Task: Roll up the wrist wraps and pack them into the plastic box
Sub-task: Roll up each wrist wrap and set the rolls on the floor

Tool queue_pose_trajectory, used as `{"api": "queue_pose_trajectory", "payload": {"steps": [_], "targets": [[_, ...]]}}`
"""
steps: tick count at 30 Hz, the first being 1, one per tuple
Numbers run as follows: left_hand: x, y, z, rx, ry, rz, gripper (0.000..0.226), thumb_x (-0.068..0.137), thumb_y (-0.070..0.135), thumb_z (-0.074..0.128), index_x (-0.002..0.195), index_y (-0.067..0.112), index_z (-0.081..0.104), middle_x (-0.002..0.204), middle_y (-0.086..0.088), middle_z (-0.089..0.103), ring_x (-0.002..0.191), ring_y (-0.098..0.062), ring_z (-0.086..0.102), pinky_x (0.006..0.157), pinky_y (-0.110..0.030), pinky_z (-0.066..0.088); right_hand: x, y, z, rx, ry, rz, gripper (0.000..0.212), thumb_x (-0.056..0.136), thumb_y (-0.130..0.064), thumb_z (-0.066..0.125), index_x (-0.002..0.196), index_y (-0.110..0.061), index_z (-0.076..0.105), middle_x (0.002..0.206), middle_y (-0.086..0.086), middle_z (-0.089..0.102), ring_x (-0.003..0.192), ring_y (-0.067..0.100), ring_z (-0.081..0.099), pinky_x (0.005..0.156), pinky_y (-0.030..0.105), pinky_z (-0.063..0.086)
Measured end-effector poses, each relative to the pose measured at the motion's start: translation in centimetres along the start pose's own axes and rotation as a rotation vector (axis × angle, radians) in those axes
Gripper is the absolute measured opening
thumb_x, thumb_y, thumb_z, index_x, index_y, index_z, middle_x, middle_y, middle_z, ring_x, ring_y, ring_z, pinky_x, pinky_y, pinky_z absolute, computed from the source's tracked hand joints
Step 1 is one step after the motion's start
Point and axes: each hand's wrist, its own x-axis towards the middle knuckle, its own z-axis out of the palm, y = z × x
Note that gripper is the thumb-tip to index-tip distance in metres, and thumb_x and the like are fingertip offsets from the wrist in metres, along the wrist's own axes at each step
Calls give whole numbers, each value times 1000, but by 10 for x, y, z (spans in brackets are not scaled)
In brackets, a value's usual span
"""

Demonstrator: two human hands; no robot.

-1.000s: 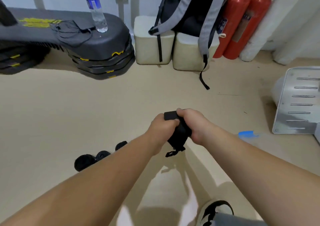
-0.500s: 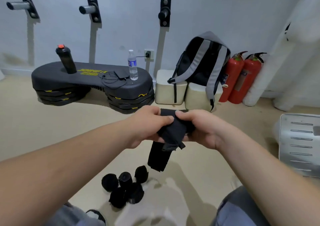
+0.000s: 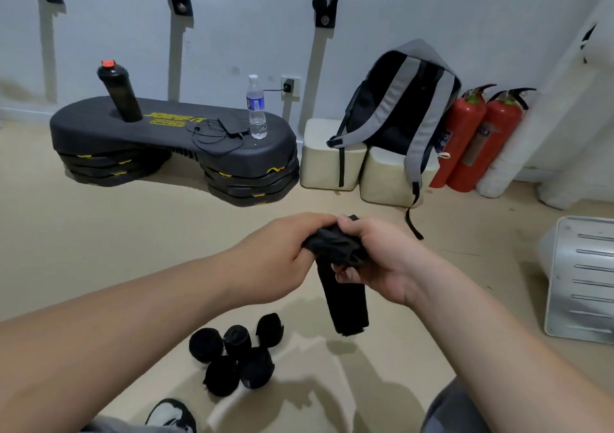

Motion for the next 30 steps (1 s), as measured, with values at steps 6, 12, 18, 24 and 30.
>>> {"api": "queue_pose_trajectory", "payload": {"steps": [6, 12, 18, 24, 30], "targets": [[17, -10, 0, 54, -214, 27, 21, 111, 13, 44, 123, 24, 56, 120, 15, 56, 112, -3, 54, 103, -24, 42, 25, -1, -3, -96, 34, -23, 23, 110, -21, 48, 101, -11, 66, 72, 10, 65, 55, 24, 58, 48, 31, 46], [26, -9, 4, 145, -365, -6, 29, 112, 32, 37, 132, 19, 52, 135, -2, 47, 132, -25, 47, 119, -43, 37, 35, -4, -17, -192, -35, -40, 31, 109, -18, 47, 87, -8, 66, 71, 12, 68, 52, 25, 62, 50, 33, 46], [22, 5, 3, -127, -248, -138, 21, 114, 20, 38, 109, 21, 58, 106, 6, 57, 94, -6, 53, 87, -19, 43, 41, 0, -21, -191, -89, -31, 35, 97, -4, 39, 106, -1, 73, 82, 18, 69, 59, 28, 66, 48, 29, 49], [20, 6, 11, -119, -201, -123, 28, 114, 24, 37, 133, 19, 58, 133, 2, 53, 122, -8, 51, 110, -27, 37, 40, 1, -20, -31, -163, -16, 31, 105, -10, 38, 114, -6, 68, 89, 15, 68, 64, 25, 66, 55, 31, 52], [14, 4, 11, 233, -330, -115, 65, 109, 49, 44, 164, 23, 23, 168, -6, 21, 153, -29, 36, 120, -42, 37, 36, 3, -18, 86, -137, 15, 41, 114, -28, 39, 89, -10, 66, 75, 8, 69, 58, 19, 69, 54, 30, 57]]}}
